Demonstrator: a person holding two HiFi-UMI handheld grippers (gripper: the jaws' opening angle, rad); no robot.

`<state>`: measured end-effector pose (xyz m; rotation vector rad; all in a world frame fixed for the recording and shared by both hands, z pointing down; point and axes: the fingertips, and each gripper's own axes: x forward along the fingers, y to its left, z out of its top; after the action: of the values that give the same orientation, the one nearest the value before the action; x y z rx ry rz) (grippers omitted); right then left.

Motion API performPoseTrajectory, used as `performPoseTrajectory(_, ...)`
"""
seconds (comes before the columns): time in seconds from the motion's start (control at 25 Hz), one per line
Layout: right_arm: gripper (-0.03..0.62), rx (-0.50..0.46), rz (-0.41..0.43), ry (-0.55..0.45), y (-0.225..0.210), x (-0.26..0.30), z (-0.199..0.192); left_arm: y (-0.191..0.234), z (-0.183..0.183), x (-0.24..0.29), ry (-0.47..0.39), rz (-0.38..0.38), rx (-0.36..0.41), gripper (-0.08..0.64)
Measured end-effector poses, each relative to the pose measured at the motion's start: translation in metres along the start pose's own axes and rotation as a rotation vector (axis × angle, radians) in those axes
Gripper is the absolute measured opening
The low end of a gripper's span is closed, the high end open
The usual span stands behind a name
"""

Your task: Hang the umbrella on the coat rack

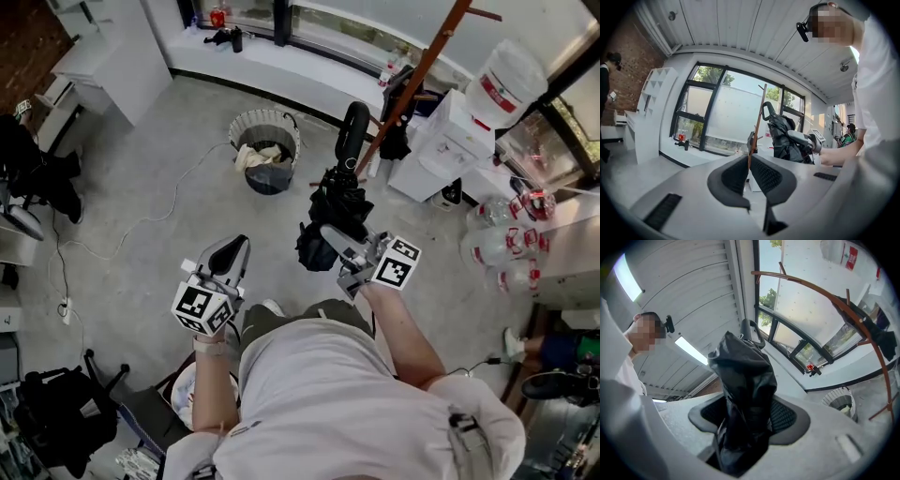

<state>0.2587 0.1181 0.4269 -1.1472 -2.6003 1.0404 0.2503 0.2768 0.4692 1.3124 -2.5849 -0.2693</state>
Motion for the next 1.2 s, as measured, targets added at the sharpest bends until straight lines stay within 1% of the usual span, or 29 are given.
performPoseTrajectory(0.16, 0.265, 0.021, 0.007, -0.024, -0.008, 0.027, 0.0, 0.035, -0.005, -0.01, -0.009, 0.009, -0.025, 0.003)
performPoseTrajectory(0.32, 0.265, 0.038, -0.014, -0.032, -0.023, 0.044, -0.003, 0.061, -0.009, -0.018, -0.009, 0.032, -0.056, 0.003)
performPoseTrajectory(0.48, 0.265, 0.06, -0.035, -0.03, -0.051, 0.069, 0.001, 0.097, -0.006, -0.011, -0.001, 0.052, -0.067, 0.003)
performPoseTrajectory(0.6, 0.265, 0.079, -0.032, -0.029, -0.076, 0.088, 0.005, 0.122, -0.005, 0.003, 0.014, 0.065, -0.071, 0.003)
performPoseTrajectory(0.72, 0.265, 0.071, -0.028, -0.019, -0.106, 0.11, 0.013, 0.146, -0.003, 0.029, 0.033, 0.067, -0.07, 0.003)
performPoseTrajectory(0.84, 0.265, 0.07, -0.022, -0.015, -0.135, 0.134, 0.025, 0.169, 0.008, 0.061, 0.055, 0.054, -0.062, 0.003)
performPoseTrajectory(1.04, 0.265, 0.082, -0.027, -0.026, -0.19, 0.162, 0.061, 0.198, 0.028, 0.135, 0.101, 0.017, -0.046, 0.003)
performPoseTrajectory(1.2, 0.265, 0.049, -0.041, -0.028, -0.218, 0.171, 0.086, 0.213, 0.043, 0.184, 0.115, -0.027, -0.031, 0.003)
